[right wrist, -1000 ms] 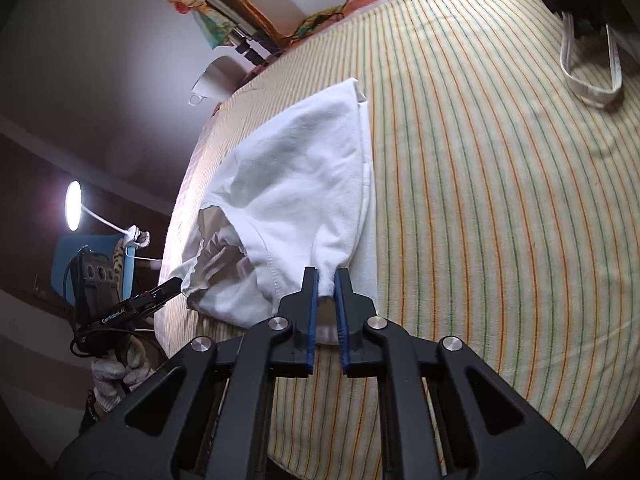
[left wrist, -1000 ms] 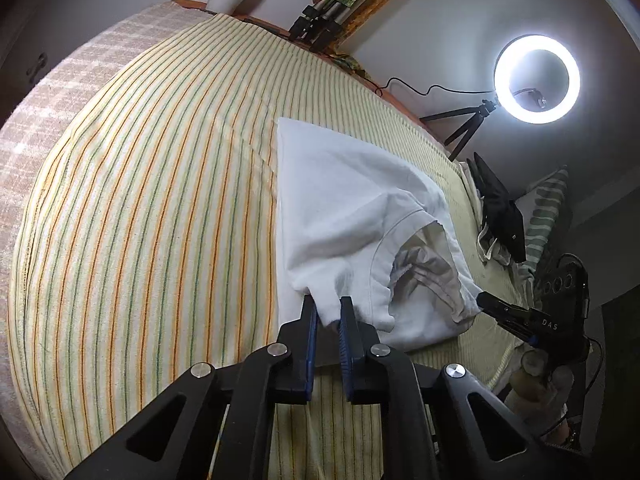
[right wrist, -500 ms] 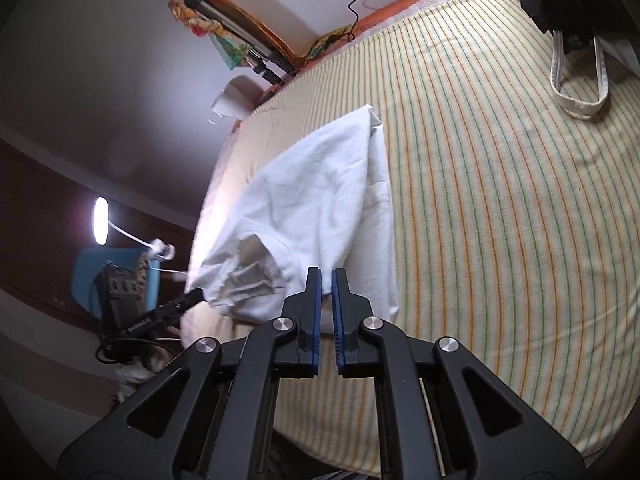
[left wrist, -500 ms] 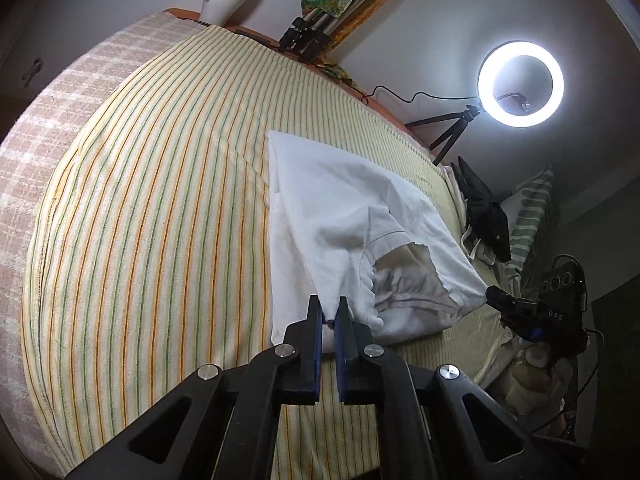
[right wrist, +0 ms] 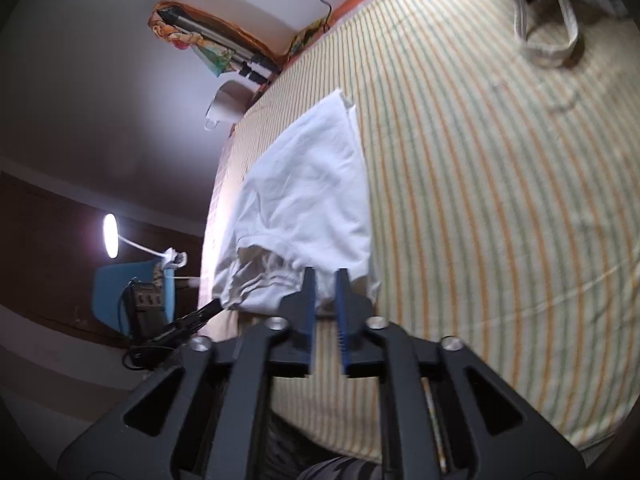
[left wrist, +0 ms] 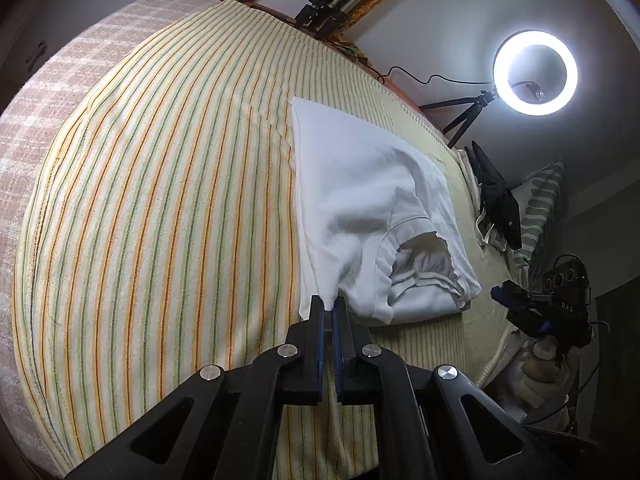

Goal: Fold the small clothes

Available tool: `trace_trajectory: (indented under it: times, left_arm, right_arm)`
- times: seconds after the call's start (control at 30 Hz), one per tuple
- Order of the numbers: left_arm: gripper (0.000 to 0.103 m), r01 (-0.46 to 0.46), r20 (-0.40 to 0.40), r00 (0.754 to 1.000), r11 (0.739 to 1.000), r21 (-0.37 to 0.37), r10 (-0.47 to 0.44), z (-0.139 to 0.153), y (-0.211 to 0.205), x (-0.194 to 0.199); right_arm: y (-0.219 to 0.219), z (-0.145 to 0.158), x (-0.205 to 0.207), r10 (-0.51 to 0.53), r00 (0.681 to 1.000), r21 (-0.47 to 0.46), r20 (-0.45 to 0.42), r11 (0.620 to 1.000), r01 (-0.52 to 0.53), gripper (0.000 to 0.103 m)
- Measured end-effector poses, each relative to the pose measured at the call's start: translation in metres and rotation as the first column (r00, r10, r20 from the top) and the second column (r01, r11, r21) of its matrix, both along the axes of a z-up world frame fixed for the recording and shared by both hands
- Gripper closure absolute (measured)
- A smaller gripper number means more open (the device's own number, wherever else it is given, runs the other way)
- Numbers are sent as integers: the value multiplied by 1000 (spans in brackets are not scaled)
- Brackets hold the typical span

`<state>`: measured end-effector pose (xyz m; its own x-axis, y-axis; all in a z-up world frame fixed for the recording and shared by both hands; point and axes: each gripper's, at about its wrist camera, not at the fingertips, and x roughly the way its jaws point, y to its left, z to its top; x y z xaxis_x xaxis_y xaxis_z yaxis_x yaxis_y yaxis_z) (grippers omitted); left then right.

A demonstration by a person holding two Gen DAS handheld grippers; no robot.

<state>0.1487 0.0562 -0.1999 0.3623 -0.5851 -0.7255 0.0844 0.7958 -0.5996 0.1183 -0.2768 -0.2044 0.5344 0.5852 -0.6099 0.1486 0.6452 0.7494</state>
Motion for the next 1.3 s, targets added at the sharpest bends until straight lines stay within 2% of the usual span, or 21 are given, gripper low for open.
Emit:
trace_trajectory:
  times: [0.03,0.07,0.23,0.33,0.37,0.43,0.6,0.73,0.77,0.97,1.07,1.17,1.23,1.3]
  left_arm:
    - [103,1,4,1000,1000,3,-1,1,-1,0]
    - [103,3,7,1000,1000,4,-3,2,-2,0]
    - [103,8,6,1000,1000,19,-8,1,-4,1]
    - [103,8,0,1000,1000,24,-8,-1,-6,2]
    - [103,9,0,1000,1000,25,-9,-2,-6,3]
    - [103,11,4,1000,1000,24,-11,0,-7,3]
    - [103,24,21,999,1000,11,-24,11,-6,3]
    - [103,23,41,999,1000,-15,-22,20,1,2]
    - [103,28,36,999,1000,-8,-28,19,1,2]
    - [103,59,-23,998,995,75,-57,-10,-5,-2]
    - [103,66,-27,998,993,94,-63,-14,-4,-6]
    - [103,74,14,997,988,134,-77,-2,0,-12]
    - [102,69,64,995,986,150,-79,14,2,-14]
    - [99,69,108,990,983,171,-89,28,0,-13]
  right_arm:
    - [3,-2,0,2,1000,0,-10,1000,-2,63]
    - [5,-4,0,2,1000,-3,-14,1000,-2,61]
    - [11,-23,7,-21,998,-13,-64,1000,20,61]
    - [14,-29,14,-36,997,-3,-66,999,36,61]
    - [16,-28,17,-37,997,-19,-64,999,36,65]
    - [21,-23,21,-21,998,-62,-53,998,18,94]
    - [22,3,19,8,1000,-118,-18,993,-10,97]
    - [10,18,13,-10,1000,27,6,1000,10,97]
    - [8,20,12,-12,1000,26,12,1000,12,97]
    - [7,-10,14,-23,996,-83,-83,996,16,97]
    - [7,-17,14,-19,995,-76,-99,997,12,97]
    - [15,-10,16,36,994,-114,-107,992,-48,97]
    - [20,-2,15,49,992,-211,-114,975,-72,97]
    - [23,15,13,67,995,-298,-71,951,-85,97]
